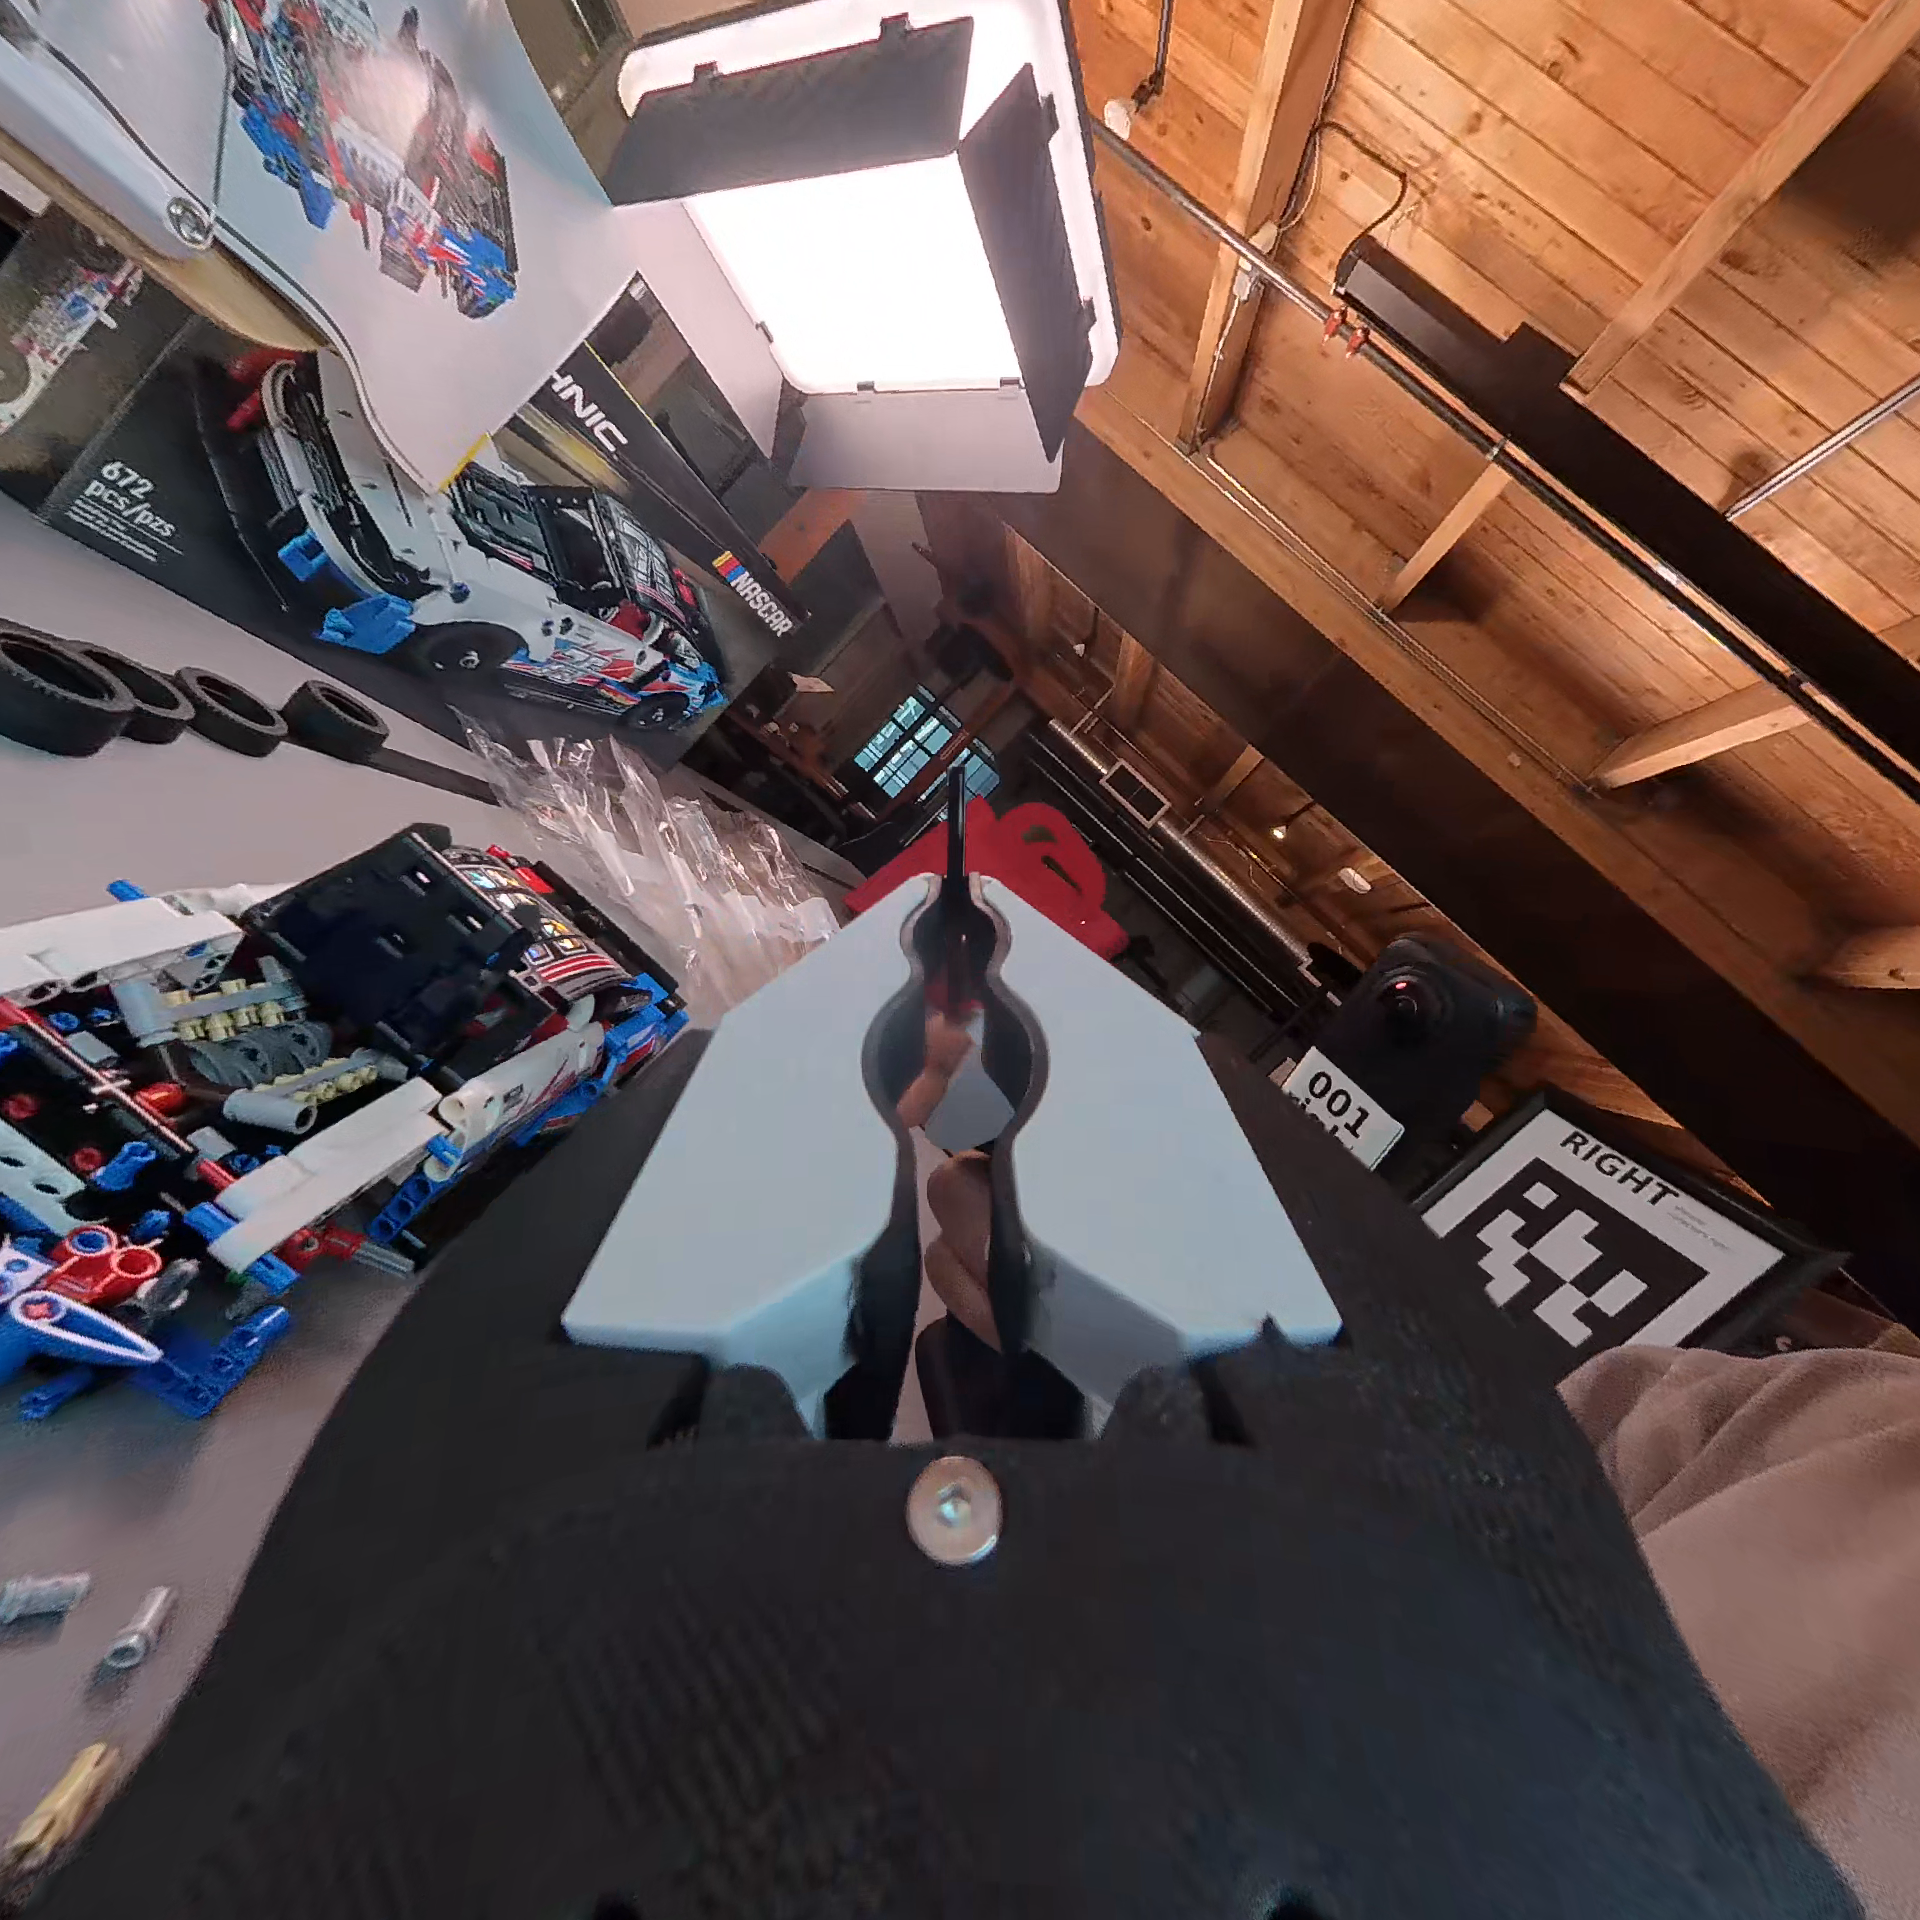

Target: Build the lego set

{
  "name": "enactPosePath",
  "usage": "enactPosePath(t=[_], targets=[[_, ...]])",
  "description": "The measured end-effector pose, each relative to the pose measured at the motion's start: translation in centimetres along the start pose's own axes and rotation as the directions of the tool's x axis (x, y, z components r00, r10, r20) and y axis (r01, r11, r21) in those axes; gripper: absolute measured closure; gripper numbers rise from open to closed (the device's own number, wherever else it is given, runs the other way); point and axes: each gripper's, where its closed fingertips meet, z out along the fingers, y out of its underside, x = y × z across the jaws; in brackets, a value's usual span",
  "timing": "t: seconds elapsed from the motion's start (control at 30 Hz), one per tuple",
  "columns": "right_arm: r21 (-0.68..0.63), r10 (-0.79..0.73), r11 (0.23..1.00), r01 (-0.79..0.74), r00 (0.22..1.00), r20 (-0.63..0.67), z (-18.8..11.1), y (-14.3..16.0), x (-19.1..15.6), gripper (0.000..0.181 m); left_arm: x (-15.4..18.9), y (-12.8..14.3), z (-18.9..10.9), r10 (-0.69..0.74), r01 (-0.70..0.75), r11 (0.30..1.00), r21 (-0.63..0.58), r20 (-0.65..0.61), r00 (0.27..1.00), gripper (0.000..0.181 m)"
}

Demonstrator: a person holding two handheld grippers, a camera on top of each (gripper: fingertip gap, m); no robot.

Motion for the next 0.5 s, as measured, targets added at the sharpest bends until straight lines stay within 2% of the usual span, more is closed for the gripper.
enactPosePath(t=[0.13,0.27,0.37,0.47,0.5], targets=[[-0.027,-0.004,1.000,0.005,1.000,0.019,0.4,0.9,-0.4,0.167,-1.0,1.3,-0.4,-0.016,0.016,1.000,-0.001,0.028,0.999,0.181],[-0.059,0.021,0.998,-0.018,0.999,0.035,0.9,1.8,-0.9,0.164,-1.8,2.1,-0.8,-0.037,0.037,0.999,-0.001,0.043,0.998,0.181],[-0.106,-0.014,0.994,0.015,1.000,0.009,1.2,2.7,-0.4,0.168,-2.2,2.3,-0.9,-0.051,0.052,0.999,-0.010,0.044,0.998,0.181],[-0.107,-0.060,0.992,0.063,0.998,0.035,1.0,2.9,-0.2,0.176,-2.4,2.4,-1.0,-0.064,0.065,0.998,-0.026,0.039,0.997,0.177],[-0.109,-0.092,0.989,0.098,0.994,0.055,0.9,3.1,-0.2,0.176,-2.5,2.6,-1.1,-0.065,0.066,0.997,-0.039,0.034,0.997,0.181]])
